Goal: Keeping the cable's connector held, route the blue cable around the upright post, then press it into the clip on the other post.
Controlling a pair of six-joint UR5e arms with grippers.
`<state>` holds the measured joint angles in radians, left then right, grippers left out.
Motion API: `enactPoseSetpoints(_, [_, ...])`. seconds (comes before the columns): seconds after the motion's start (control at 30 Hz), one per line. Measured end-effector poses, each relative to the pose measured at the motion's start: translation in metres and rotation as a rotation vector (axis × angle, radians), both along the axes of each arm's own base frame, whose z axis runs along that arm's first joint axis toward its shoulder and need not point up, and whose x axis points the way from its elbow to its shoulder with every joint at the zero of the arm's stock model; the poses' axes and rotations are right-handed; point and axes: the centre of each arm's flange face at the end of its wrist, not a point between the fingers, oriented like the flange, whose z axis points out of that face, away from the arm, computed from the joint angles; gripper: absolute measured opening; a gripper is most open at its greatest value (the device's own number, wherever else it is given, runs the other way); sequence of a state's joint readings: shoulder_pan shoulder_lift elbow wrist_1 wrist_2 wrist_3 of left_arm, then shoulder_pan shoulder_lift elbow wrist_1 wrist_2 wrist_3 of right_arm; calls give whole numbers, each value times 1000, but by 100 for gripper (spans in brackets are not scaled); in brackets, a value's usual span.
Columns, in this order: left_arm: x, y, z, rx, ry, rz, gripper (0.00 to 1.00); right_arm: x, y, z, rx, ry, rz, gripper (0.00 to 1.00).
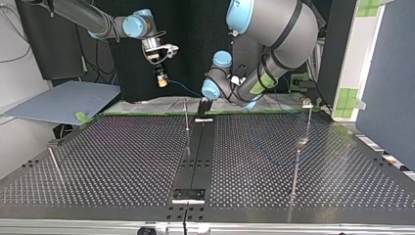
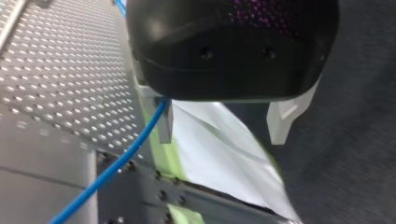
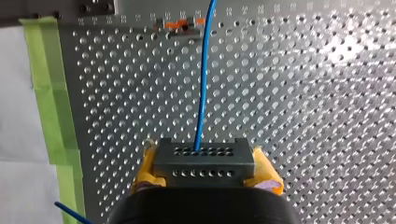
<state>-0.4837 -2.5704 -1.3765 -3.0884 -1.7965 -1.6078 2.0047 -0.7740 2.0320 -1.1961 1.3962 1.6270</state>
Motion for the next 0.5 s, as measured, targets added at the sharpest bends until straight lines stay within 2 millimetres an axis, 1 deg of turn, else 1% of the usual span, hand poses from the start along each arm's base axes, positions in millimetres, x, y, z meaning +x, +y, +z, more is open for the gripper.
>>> enactPoseSetpoints(0.5, [16, -15, 0, -235, -50, -8, 99, -28, -19, -3, 21, 17, -66, 0])
